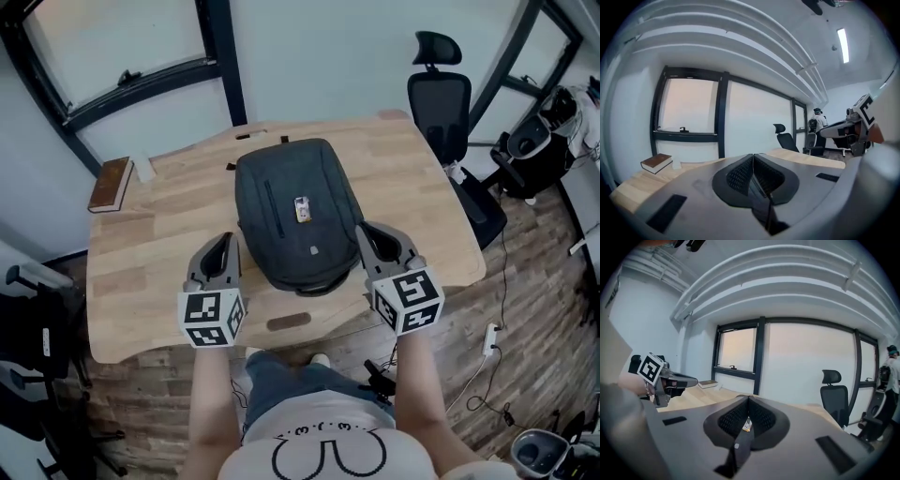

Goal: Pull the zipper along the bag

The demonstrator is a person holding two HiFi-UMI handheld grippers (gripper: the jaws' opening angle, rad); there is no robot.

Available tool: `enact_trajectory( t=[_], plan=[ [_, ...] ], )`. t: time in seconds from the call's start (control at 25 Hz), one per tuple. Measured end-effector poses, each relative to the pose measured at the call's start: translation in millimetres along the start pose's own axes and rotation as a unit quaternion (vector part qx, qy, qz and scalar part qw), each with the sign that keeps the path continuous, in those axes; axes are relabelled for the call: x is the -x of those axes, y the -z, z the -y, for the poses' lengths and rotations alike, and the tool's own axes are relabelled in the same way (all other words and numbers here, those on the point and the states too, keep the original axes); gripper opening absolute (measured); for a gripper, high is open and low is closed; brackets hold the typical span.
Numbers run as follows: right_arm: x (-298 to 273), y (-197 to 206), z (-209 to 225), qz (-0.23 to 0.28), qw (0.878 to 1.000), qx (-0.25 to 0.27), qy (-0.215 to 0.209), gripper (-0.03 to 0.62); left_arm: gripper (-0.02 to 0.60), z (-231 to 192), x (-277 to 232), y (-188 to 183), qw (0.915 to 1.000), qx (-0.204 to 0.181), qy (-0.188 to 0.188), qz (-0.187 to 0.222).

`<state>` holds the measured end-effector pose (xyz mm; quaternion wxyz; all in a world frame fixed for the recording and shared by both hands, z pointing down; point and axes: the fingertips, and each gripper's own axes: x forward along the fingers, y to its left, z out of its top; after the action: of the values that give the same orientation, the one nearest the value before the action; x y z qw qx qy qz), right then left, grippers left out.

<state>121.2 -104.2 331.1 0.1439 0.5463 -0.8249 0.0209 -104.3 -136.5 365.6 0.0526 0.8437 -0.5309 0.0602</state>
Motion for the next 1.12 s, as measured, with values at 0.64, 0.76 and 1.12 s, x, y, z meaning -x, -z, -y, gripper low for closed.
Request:
enact_trajectory(
  t=[0.64, 0.76, 1.12],
  plan=[
    [76.5, -53.1, 18.8, 0.118, 0.993, 0.024, 0.013, 0.051, 0.018, 65.2, 51.1, -73.9, 0.9931, -0.071, -0.068, 0.064],
    [85.4, -54.9, 18.8, 0.121, 0.992, 0.023, 0.02, 0.051, 0.018, 71.4, 53.1, -81.5, 0.9924, -0.074, -0.065, 0.074],
    [103.7, -62.3, 17.1, 0.127, 0.99, 0.033, 0.043, 0.051, 0.018, 72.3, 67.5, -93.2, 0.9908, -0.074, -0.067, 0.09]
  ],
)
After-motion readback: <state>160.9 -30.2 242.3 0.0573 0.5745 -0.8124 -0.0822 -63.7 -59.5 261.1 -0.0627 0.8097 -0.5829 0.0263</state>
